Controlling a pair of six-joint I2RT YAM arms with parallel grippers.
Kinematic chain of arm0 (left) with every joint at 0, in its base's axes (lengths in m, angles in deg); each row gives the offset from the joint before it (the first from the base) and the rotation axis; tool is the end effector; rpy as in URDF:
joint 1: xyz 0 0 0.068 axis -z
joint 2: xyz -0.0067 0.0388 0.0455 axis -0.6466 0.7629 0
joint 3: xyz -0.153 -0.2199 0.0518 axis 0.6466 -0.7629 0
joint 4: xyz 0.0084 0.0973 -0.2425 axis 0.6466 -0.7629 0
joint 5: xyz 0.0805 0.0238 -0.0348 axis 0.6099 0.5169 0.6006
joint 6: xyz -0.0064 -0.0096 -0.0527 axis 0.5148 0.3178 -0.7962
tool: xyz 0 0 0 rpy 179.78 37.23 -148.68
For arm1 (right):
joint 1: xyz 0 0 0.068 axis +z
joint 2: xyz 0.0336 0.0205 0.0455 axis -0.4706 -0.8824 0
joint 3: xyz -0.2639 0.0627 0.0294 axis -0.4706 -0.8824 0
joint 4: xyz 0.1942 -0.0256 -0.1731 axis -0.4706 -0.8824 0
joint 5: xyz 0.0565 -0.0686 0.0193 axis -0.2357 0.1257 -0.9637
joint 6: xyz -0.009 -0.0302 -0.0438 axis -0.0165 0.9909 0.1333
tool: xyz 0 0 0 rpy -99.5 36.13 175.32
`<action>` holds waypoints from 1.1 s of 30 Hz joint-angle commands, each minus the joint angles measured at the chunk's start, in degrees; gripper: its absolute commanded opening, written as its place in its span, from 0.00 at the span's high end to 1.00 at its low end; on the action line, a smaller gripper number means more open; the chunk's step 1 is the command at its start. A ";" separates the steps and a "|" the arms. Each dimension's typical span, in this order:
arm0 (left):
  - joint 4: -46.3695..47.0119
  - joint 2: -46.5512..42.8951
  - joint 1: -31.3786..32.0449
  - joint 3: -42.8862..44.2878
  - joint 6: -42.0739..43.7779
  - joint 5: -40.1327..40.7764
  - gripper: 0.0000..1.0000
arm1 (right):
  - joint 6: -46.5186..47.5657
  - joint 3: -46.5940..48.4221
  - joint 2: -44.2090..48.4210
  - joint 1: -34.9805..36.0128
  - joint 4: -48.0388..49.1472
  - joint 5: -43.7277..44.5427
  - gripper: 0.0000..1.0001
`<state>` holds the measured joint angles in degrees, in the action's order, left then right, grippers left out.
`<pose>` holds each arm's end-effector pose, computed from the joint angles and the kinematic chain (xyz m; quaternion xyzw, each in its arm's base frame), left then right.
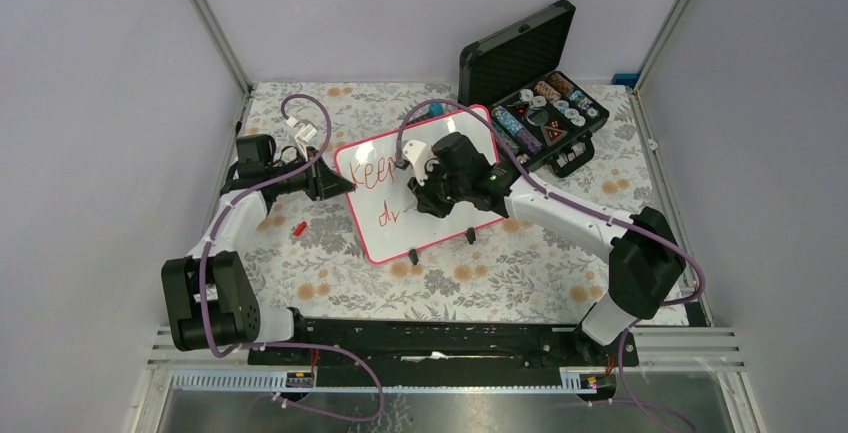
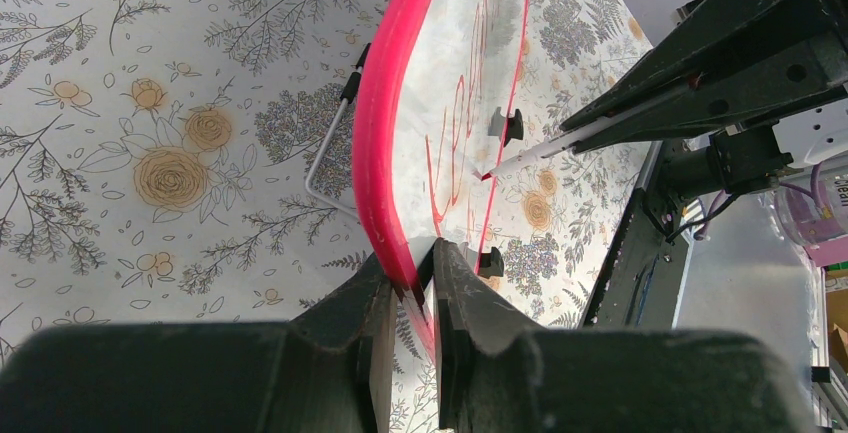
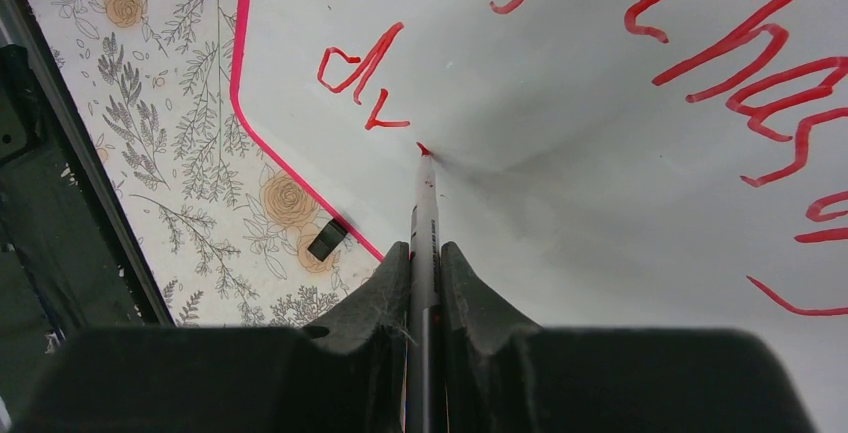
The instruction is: Write a sentence on the whiteboard
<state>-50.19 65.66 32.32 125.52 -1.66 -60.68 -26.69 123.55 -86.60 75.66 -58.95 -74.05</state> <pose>0.2712 0.0051 0.2480 0.1983 0.7753 -0.4571 0.3881 0.2437 0.2793 0.2830 -0.4974 0.7402 0.2338 0.3874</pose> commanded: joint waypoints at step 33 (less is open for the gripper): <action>2.57 -1.47 0.67 0.56 2.87 0.47 1.00 | 0.26 5.17 -1.82 -0.73 0.21 0.02 1.00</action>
<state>-50.17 65.66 32.32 125.52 -1.66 -60.65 -26.73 126.30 -87.34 74.68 -59.83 -74.55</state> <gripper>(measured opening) 0.169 0.189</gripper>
